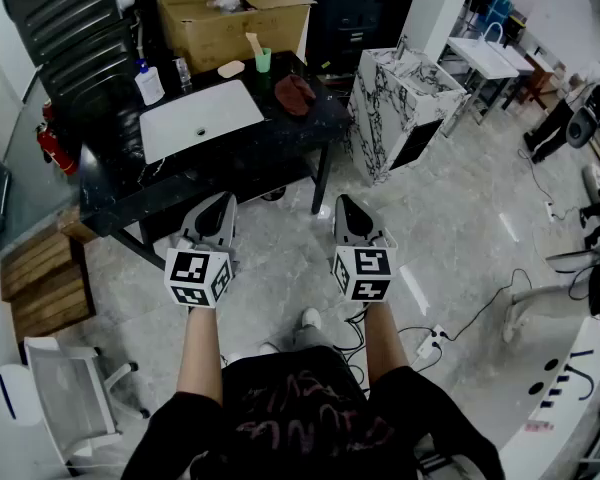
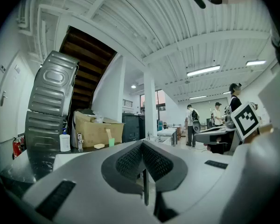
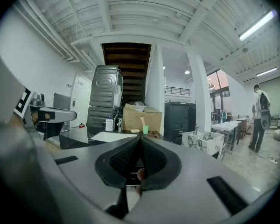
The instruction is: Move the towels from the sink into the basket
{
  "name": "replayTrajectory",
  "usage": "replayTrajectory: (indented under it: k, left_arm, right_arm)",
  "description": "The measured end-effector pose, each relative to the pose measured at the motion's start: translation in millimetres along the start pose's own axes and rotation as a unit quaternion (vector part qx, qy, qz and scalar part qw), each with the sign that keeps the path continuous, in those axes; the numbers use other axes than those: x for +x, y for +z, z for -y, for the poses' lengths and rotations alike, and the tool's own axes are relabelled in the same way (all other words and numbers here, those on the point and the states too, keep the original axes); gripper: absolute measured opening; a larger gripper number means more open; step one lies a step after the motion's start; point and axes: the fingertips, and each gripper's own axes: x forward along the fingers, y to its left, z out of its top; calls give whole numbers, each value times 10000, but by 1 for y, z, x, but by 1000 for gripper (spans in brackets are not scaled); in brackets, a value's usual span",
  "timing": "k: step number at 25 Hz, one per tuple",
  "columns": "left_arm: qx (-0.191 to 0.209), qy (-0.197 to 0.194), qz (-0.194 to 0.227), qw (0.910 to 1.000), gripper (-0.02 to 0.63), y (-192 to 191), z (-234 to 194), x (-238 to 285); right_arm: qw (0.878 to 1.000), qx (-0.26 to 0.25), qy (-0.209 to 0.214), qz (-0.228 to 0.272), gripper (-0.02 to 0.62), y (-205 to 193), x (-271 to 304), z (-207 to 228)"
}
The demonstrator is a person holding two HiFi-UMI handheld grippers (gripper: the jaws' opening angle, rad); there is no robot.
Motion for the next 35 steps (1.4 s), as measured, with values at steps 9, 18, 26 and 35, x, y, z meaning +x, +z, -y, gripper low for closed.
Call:
replayTrajectory:
  k: [9, 18, 26, 35]
  left_arm:
    - [34, -27, -97, 9999, 15, -2, 10, 19]
    - [29, -62, -298, 9995, 15, -13, 20, 54]
    - [4, 31, -436, 9990, 15, -16, 23, 114]
    - [91, 246, -482, 9985, 15, -2, 29, 171]
  right_arm:
    - [10000, 11, 81, 0, 14, 1, 12, 14]
    - [9999, 109, 81, -30, 14, -8, 31, 44]
    - [9996, 99, 251, -98, 14, -9, 76, 86]
    - [9984, 180, 527, -112, 15, -3, 120, 129]
